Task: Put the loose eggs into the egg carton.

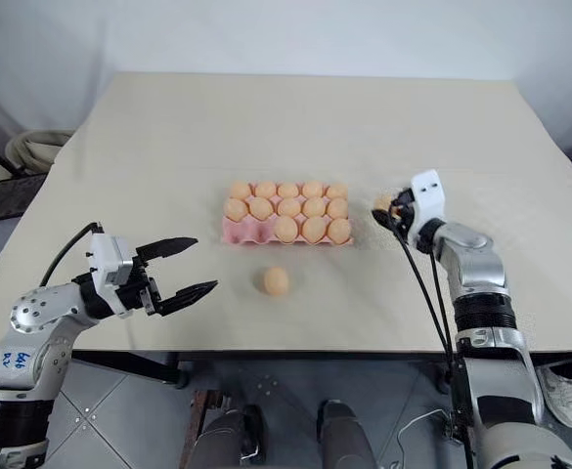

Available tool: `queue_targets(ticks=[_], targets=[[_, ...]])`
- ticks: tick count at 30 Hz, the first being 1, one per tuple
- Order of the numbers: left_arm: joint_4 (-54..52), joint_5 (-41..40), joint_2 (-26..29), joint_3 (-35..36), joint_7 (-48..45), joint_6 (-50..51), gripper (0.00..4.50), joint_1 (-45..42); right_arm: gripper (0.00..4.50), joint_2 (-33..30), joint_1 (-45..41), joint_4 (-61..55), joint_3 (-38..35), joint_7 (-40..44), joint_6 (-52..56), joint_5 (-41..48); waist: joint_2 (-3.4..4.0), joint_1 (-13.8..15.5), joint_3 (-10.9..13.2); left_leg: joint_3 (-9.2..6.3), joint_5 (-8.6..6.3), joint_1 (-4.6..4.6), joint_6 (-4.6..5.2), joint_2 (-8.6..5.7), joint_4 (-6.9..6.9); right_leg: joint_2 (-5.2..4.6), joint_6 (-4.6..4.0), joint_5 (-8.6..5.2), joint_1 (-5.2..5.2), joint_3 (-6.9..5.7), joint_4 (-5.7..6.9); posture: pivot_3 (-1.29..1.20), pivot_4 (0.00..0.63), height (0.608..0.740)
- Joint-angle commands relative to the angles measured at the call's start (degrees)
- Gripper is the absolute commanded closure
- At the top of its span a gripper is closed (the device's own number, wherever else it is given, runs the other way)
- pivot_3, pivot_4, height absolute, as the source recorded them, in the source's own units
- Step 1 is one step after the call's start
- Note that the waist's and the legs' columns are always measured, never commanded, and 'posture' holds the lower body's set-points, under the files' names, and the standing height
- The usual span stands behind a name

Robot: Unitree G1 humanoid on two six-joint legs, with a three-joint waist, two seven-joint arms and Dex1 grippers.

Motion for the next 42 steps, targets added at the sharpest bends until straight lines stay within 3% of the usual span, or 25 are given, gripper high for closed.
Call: queue_targets(ticks=[1,6,13,19,22,27,28,38,42], targets=[[-1.1,-1.0,0.9,2.8,0.3,-0.6,0.0,1.2,2.85,2.0,0.9,-14.1,3.8,4.0,5.5,4.2,0.0,-0.2,0.0,-0.01,0.0,0.0,-0.01,0.04,0.0,0.03,-0.01,0.0,0.0,-0.02,0.0,0.0,0.15,0.74],[0.6,-0.9,0.9,5.2,0.9,-0.9,0.0,3.8,2.85,8.2,-0.7,-22.3,12.5,-0.8,16.2,1.9,0.0,-0.3,0.0,-0.02,0.0,0.02,-0.06,0.09,-0.01,0.04,-0.06,-0.03,-0.03,0.0,0.05,0.0,0.15,0.74],[-0.7,-1.0,0.1,6.0,2.4,-0.9,0.0,6.2,2.85,16.2,-4.8,-17.6,18.7,-5.2,14.9,-2.8,-0.02,-0.1,0.0,-0.05,-0.01,-0.13,-0.11,-0.04,-0.13,-0.4,-0.17,-0.03,-0.16,-0.06,-0.06,0.0,0.15,0.74],[-2.2,-1.3,-0.2,6.1,3.5,-0.9,0.0,7.1,2.85,19.7,-6.6,-13.0,19.1,-6.1,13.6,-4.1,-0.05,-0.1,0.0,0.0,-0.05,-0.19,-0.15,-0.09,-0.36,-0.94,-0.34,-0.12,-0.25,-1.25,-0.1,0.0,0.15,0.74],[-3.0,-1.4,-0.3,6.1,4.0,-0.8,0.0,7.4,1.95,20.1,-6.6,-12.9,18.8,-5.4,13.8,-4.0,-0.05,-0.2,0.0,0.0,-0.08,-0.22,-0.16,-0.07,-0.35,-0.95,-0.36,-0.14,-0.27,-1.42,-0.08,0.0,0.15,0.74],[-3.8,-1.5,-0.3,5.6,4.1,-0.7,0.0,7.0,0.16,16.9,-4.7,-19.5,16.6,-1.5,12.7,-1.4,-0.05,-0.1,0.0,0.06,-0.09,-0.22,-0.13,-0.05,-0.25,-0.94,-0.35,-0.14,-0.27,-1.6,-0.02,0.0,0.15,0.74],[-3.8,-1.5,-0.3,5.4,4.0,-0.7,0.0,6.8,0.05,15.6,-3.7,-21.8,16.0,0.2,11.9,-0.5,-0.05,-0.1,0.0,0.06,-0.09,-0.22,-0.13,-0.05,-0.23,-0.94,-0.34,-0.13,-0.26,-1.62,-0.02,0.0,0.15,0.74],[-2.0,-1.9,1.1,2.8,0.1,0.9,0.0,4.7,0.05,-5.7,21.9,-37.0,3.8,20.2,-9.0,6.2,-0.09,1.8,0.0,0.04,-0.24,-0.21,0.03,-0.08,-0.12,-1.1,-0.3,-0.12,-0.08,-2.46,-0.19,0.0,0.15,0.74],[-0.1,-1.2,1.0,2.4,-0.7,0.0,0.0,3.5,0.05,-9.6,33.0,-38.6,-4.3,23.7,-12.2,12.1,-0.09,1.6,0.0,0.0,-0.24,-0.08,0.03,-0.03,-0.04,-1.03,-0.28,-0.13,0.05,-2.51,-0.17,0.0,0.15,0.74]])
